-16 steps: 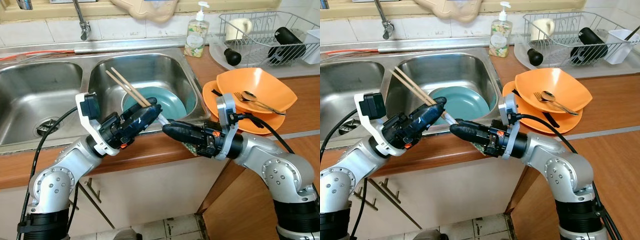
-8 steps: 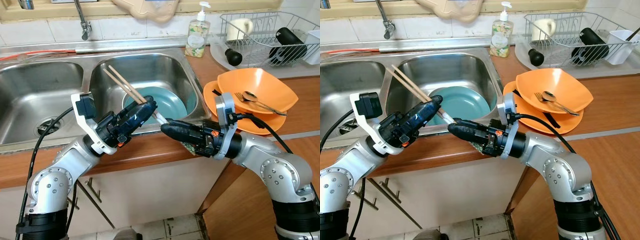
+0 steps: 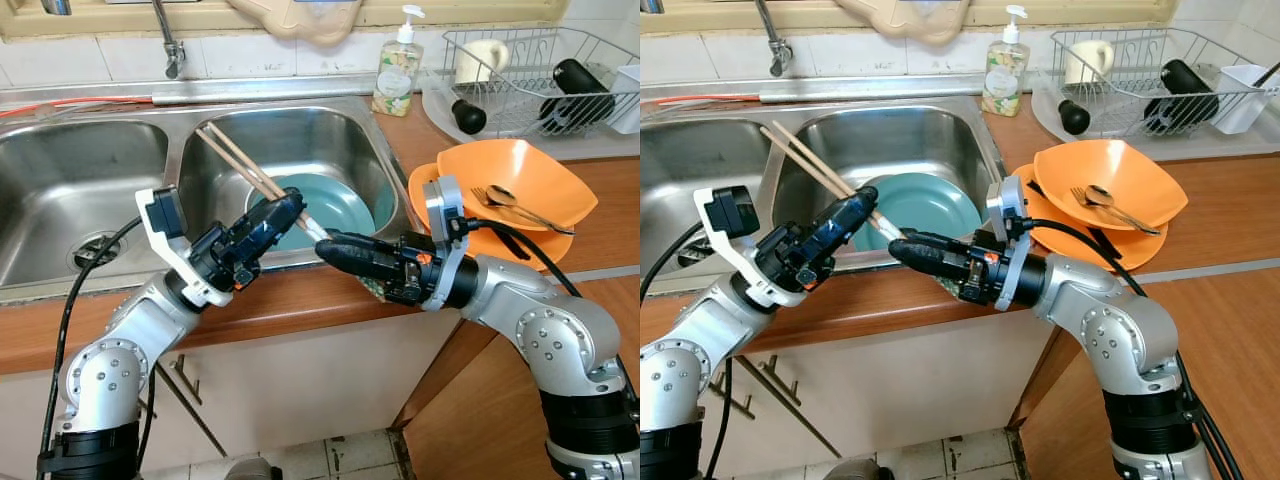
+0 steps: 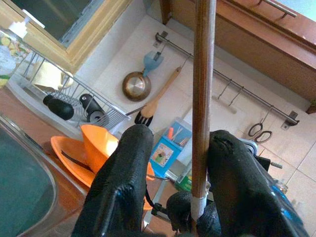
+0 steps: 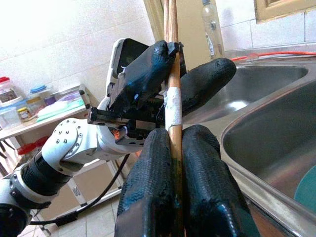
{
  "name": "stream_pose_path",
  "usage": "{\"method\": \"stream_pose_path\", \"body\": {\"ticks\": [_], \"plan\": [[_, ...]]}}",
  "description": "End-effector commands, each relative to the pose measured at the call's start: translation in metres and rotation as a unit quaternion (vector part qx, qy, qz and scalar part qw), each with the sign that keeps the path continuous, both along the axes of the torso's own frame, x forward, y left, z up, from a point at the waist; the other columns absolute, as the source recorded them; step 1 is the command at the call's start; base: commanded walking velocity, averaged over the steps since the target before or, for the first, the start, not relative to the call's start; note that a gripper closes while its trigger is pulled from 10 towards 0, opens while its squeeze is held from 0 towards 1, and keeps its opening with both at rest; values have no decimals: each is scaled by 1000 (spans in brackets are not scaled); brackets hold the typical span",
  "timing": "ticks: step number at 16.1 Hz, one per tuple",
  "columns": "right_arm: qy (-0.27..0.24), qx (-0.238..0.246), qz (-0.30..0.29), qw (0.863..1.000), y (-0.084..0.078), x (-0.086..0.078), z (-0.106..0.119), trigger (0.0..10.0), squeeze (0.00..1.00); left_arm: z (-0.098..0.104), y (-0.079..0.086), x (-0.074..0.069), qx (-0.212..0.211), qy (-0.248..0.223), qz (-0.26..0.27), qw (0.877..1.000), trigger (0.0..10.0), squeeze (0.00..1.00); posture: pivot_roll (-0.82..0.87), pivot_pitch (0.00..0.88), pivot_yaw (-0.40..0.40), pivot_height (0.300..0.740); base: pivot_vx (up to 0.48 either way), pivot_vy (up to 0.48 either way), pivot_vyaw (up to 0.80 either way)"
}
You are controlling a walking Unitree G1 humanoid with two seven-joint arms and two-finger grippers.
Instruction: Kitchen organization
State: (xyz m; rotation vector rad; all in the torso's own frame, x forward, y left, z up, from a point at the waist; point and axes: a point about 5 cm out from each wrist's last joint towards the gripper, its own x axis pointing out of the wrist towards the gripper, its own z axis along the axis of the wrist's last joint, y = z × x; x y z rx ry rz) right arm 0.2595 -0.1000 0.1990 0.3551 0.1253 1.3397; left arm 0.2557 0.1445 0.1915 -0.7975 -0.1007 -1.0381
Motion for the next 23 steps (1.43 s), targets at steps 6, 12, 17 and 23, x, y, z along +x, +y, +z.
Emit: {"method": "stream_pose_path", "body": {"ticks": [6,12,17,23], "plan": [[-15,16,-22,1000,1,5,7,0,0,3,13,3,-29,4,50,998,0,0,31,0,13,740,0,0,0],[-17,29,-27,999,1,7,10,0,0,1,24,5,-55,27,93,994,10000,1000,35,0,15,740,0,0,0],[-18,30,-21,999,3,5,12,0,0,2,20,4,-75,35,67,994,10000,1000,32,0,17,740,0,0,0],[-6,10,-15,1000,7,4,7,0,0,3,16,4,-81,38,49,995,10000,1000,31,0,17,740,0,0,0]]}}
